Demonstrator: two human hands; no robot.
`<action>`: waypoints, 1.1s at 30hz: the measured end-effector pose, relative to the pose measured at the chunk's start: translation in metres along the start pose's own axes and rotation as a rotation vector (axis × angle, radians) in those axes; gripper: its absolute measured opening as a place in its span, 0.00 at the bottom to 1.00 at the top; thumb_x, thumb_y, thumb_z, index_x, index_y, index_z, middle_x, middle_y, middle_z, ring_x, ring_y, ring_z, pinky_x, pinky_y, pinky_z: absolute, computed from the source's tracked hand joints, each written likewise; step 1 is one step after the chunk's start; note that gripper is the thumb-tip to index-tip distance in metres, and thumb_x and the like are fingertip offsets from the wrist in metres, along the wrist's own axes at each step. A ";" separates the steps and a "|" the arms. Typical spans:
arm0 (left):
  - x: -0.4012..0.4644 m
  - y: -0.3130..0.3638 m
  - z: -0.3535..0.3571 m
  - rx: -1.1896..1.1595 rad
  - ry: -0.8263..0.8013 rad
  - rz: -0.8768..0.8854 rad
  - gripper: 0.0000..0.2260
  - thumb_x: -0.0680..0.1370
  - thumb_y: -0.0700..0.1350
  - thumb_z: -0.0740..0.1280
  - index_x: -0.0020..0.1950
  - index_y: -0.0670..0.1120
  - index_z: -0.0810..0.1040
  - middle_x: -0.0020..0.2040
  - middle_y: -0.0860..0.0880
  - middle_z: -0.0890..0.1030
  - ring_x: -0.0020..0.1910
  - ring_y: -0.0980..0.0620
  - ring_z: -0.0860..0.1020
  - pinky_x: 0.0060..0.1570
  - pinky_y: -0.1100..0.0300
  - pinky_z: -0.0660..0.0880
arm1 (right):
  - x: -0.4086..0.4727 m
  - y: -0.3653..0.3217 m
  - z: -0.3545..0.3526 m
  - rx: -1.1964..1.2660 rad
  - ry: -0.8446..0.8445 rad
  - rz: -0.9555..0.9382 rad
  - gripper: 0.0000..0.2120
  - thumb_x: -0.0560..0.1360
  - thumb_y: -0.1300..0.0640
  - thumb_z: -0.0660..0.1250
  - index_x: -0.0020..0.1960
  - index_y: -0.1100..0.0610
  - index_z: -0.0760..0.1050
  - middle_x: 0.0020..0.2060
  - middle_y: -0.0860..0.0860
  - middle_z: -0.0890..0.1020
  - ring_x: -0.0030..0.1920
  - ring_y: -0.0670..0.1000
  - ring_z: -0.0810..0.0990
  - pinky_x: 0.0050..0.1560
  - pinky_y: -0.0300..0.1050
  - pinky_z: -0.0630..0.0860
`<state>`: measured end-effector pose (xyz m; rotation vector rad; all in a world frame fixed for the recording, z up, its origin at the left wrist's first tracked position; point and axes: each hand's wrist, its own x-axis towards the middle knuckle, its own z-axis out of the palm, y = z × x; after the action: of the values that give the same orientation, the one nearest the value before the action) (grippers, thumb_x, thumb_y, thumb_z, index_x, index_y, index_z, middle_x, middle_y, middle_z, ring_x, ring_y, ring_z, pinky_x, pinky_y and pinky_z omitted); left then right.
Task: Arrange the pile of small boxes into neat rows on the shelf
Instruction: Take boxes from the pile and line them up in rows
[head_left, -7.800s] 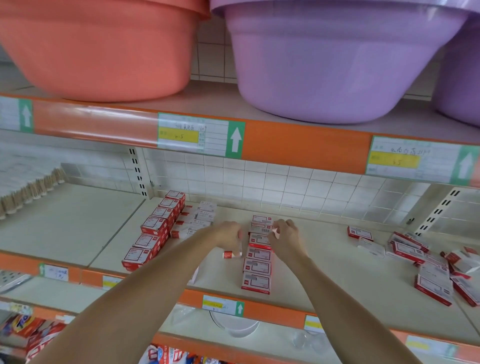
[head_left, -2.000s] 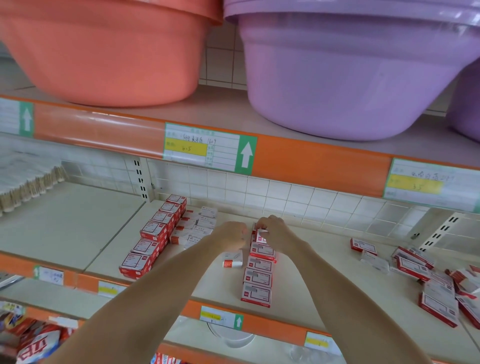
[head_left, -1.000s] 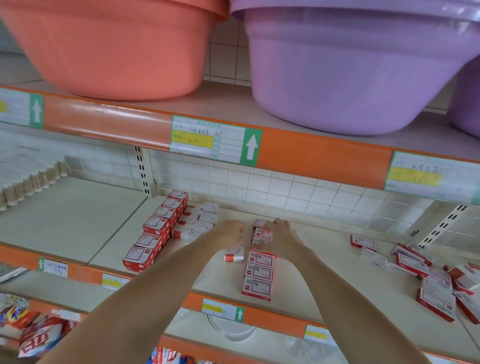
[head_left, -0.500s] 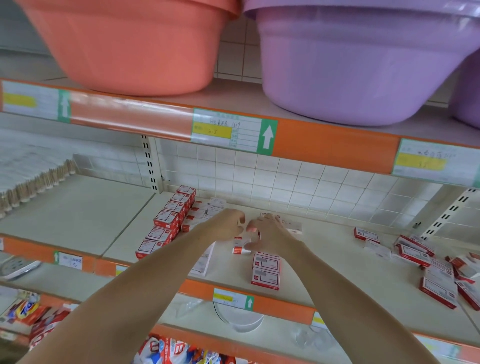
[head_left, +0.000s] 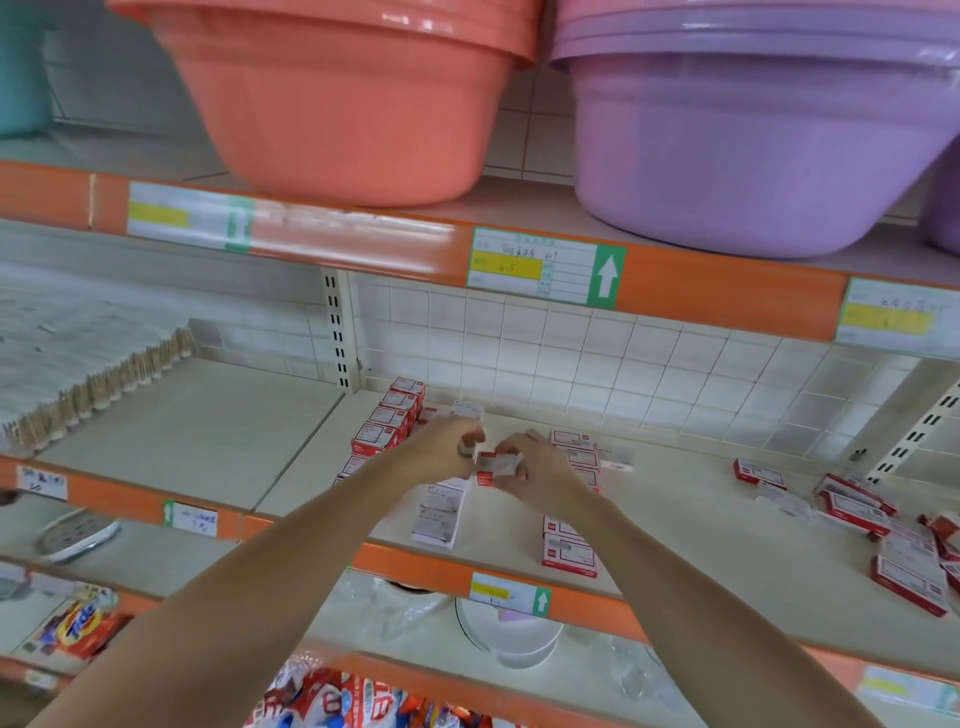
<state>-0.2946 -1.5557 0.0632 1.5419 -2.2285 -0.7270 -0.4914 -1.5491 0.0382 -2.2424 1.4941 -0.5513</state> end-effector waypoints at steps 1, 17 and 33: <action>-0.004 0.000 -0.001 -0.010 -0.016 0.013 0.12 0.73 0.50 0.76 0.52 0.51 0.78 0.53 0.50 0.82 0.47 0.55 0.79 0.47 0.61 0.78 | 0.000 -0.005 0.002 0.028 0.005 -0.003 0.20 0.71 0.48 0.76 0.60 0.51 0.76 0.52 0.46 0.74 0.49 0.47 0.75 0.43 0.30 0.67; -0.061 -0.021 0.011 -0.057 0.250 -0.159 0.12 0.72 0.47 0.74 0.43 0.46 0.72 0.35 0.53 0.73 0.33 0.57 0.70 0.32 0.66 0.64 | 0.004 -0.042 0.033 0.172 0.061 0.037 0.10 0.74 0.59 0.70 0.54 0.52 0.76 0.50 0.47 0.76 0.44 0.43 0.78 0.38 0.26 0.70; -0.066 -0.032 0.027 0.092 0.215 -0.135 0.24 0.69 0.57 0.75 0.56 0.48 0.69 0.52 0.51 0.77 0.49 0.51 0.78 0.48 0.52 0.78 | -0.004 -0.041 0.047 0.168 0.056 0.021 0.10 0.70 0.65 0.69 0.50 0.55 0.78 0.46 0.49 0.77 0.41 0.48 0.77 0.41 0.28 0.70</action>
<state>-0.2611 -1.4976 0.0238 1.7394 -2.0413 -0.4744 -0.4365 -1.5264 0.0193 -2.0974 1.4390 -0.7104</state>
